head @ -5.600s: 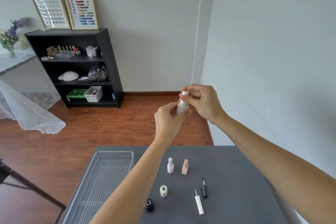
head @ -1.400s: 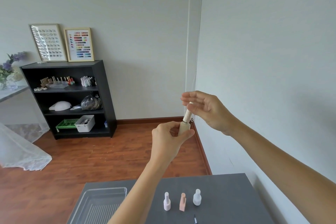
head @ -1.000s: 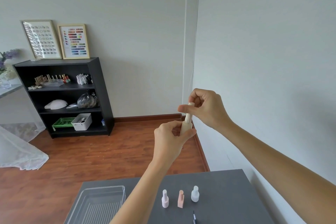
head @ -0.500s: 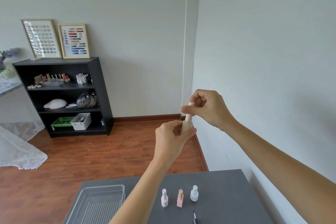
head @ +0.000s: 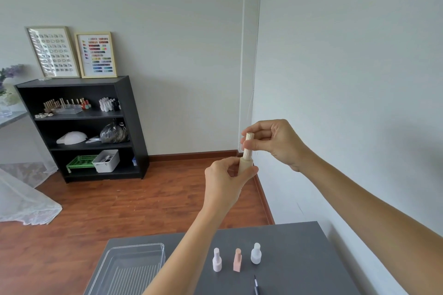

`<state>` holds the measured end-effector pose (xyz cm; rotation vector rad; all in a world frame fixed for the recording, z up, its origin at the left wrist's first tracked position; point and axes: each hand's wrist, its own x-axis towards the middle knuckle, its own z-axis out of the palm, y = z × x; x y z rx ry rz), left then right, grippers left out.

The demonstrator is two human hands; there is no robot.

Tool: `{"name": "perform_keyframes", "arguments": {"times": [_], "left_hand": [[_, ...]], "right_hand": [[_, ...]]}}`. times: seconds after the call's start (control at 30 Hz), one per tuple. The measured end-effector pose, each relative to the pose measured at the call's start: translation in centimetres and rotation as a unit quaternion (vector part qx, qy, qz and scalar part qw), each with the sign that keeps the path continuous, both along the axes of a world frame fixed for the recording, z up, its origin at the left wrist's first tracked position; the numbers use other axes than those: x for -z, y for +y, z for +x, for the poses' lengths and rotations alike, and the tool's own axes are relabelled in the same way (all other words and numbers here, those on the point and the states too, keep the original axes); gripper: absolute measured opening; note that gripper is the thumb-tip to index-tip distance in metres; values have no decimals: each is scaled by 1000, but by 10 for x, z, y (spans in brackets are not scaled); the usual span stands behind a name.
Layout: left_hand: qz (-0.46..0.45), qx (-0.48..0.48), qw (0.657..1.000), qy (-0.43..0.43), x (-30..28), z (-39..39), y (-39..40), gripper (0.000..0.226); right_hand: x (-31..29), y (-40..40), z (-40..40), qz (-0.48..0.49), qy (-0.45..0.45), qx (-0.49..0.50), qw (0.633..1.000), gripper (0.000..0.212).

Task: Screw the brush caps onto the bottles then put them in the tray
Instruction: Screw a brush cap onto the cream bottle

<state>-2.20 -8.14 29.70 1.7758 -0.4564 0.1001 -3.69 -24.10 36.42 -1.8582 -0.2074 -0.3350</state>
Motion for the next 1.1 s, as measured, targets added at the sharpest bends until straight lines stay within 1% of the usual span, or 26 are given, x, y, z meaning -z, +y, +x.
{"name": "perform_keyframes", "arguments": {"times": [0.03, 0.13, 0.23, 0.3, 0.37, 0.43, 0.5, 0.57, 0.73, 0.9, 0.97, 1.1], "left_hand": [[1, -3, 1000, -1, 0, 0, -1, 16], [6, -6, 1000, -4, 0, -1, -3, 17], [4, 4, 1000, -5, -1, -2, -4, 18], [2, 7, 1000, -3, -1, -2, -4, 18], [-1, 5, 1000, -1, -1, 0, -2, 17], [-7, 1, 1000, 5, 0, 3, 0, 15], [-11, 0, 1000, 6, 2, 5, 2, 14], [-9, 0, 1000, 1, 3, 7, 1, 14], [-1, 2, 1000, -4, 6, 7, -4, 15], [2, 8, 1000, -6, 9, 8, -4, 15], [-3, 41, 999, 9, 8, 9, -1, 14], [3, 160, 986, 51, 0, 17, 6, 6]], "right_hand": [[1, 2, 0, -9, -10, 33, 999, 26], [4, 8, 2, -40, -37, 102, 993, 47], [9, 9, 6, -54, -43, 121, 990, 58], [11, 8, 7, -40, -36, 89, 995, 52], [12, 3, 7, -6, 0, 16, 1000, 45], [12, -4, 5, 11, 35, -51, 998, 48], [11, -8, 1, 27, 40, -92, 995, 41], [12, -9, 0, 42, 29, -88, 995, 36], [12, -6, 1, 63, -3, -26, 998, 23], [13, -3, 2, 37, -13, -19, 999, 20], [11, -5, 1, 40, -11, -46, 998, 19], [4, -11, -3, 48, 10, -116, 992, 24]]}}
